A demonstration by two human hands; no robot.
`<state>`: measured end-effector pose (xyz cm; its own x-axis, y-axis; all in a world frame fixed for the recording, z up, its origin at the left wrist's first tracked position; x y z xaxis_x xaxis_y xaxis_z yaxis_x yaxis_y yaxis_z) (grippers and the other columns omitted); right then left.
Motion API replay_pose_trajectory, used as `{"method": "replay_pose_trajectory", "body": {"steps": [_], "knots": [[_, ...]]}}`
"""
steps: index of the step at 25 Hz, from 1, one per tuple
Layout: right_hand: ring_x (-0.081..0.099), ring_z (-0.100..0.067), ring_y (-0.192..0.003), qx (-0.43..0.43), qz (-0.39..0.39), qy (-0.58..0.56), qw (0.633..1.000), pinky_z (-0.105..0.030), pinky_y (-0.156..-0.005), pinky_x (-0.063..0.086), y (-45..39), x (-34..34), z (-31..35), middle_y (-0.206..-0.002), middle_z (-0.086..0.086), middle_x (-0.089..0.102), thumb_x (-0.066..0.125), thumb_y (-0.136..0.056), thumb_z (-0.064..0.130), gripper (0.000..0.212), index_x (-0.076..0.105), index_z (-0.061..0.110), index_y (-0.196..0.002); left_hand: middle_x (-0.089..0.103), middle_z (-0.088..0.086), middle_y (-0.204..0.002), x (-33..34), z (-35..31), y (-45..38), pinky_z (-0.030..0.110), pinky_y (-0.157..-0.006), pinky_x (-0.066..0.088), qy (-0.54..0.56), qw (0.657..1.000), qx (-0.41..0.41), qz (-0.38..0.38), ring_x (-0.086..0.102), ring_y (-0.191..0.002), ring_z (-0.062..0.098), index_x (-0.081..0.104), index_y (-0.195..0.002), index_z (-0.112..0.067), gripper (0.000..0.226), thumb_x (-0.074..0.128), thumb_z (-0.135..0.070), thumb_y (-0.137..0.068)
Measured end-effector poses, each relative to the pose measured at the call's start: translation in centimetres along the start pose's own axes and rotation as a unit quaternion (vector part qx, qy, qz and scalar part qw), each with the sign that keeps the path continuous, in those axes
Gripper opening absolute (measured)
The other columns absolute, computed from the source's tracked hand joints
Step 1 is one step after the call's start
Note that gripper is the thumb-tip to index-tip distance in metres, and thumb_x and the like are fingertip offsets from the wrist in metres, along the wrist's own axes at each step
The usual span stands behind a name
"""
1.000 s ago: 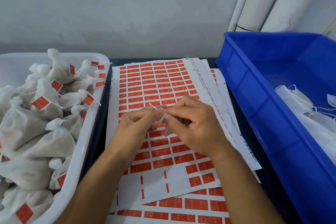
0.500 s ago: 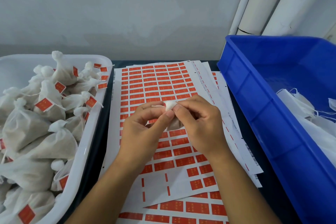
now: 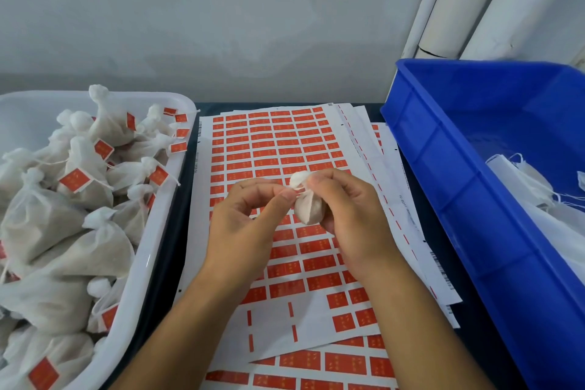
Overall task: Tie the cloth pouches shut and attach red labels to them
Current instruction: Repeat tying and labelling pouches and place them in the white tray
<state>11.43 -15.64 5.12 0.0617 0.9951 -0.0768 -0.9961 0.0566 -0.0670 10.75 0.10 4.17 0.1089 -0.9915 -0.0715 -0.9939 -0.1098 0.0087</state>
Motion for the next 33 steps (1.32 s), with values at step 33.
{"method": "replay_pose_trajectory", "body": {"steps": [33], "knots": [[0.07,0.004,-0.08,0.105,0.039,0.019,0.994,-0.009,-0.062,0.052,0.0,0.8,-2.6,-0.079,0.017,0.073,0.062,-0.097,0.048,0.021,0.076,0.04,-0.084,0.057,-0.017,-0.096,-0.1,-2.9,0.3,0.023,-0.064,0.055,-0.338,0.907,0.247,-0.042,0.058,-0.079,0.006,0.076,-0.095,-0.027,0.02,0.068,-0.043,-0.088]]}}
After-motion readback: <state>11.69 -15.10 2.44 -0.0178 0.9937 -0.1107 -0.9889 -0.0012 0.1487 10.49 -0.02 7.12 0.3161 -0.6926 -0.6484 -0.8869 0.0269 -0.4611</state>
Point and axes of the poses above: each hand's wrist, its own y-axis away from the middle knuckle, its own x-axis out of the palm, z = x × y, the point moved 10 cm from there along -y, towards the middle knuckle
